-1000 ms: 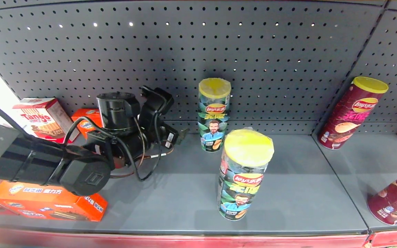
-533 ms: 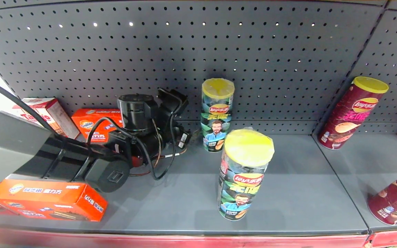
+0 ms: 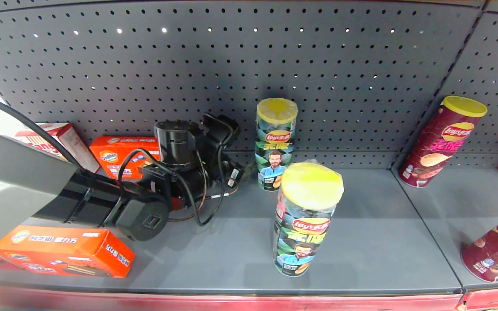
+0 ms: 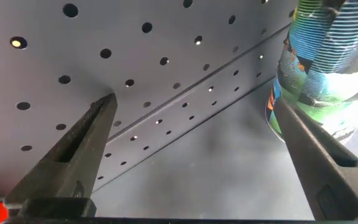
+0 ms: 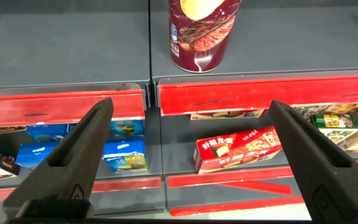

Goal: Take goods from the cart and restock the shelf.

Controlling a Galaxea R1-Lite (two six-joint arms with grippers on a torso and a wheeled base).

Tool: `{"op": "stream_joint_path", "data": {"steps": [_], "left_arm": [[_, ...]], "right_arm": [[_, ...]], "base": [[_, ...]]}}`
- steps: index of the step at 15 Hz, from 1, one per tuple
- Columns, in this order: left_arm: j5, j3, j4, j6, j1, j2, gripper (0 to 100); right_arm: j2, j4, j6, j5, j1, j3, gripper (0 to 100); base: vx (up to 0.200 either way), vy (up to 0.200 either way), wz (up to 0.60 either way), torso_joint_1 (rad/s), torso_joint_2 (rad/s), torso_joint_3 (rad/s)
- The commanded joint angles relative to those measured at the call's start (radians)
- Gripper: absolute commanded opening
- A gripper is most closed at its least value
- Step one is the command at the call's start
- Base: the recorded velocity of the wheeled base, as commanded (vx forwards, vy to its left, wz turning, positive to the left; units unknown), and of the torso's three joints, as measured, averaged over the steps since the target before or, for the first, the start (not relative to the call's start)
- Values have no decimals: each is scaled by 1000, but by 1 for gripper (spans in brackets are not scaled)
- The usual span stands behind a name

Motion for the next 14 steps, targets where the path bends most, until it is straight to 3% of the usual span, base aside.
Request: {"op": "stream_joint_path", "data": {"steps": [1, 5, 7, 9, 11, 12, 14], "left_arm": [[1, 7, 0, -7, -2, -17, 100], [2, 55, -6, -13, 13, -126, 100], [34, 217, -61, -28, 13, -269, 100], [68, 320, -122, -34, 12, -349, 100], [70, 443, -240, -60, 6, -392, 100], [67, 484, -297, -62, 7, -410, 100], [65, 498, -308, -65, 12, -435, 100]], "right_arm": [[2, 0, 0, 0, 0, 0, 100], [0, 0, 0, 0, 0, 0, 100], [2, 0, 0, 0, 0, 0, 100], [0, 0, 0, 0, 0, 0, 100], [0, 0, 0, 0, 0, 0, 100], [2, 0, -3, 0, 3, 0, 100], [0, 0, 0, 0, 5, 0, 100]], "base": [[0, 0, 0, 0, 0, 0], [0, 0, 0, 0, 0, 0], [0, 0, 0, 0, 0, 0], [0, 0, 0, 0, 0, 0], [0, 0, 0, 0, 0, 0], [0, 0, 0, 0, 0, 0], [0, 0, 0, 0, 0, 0]]}}
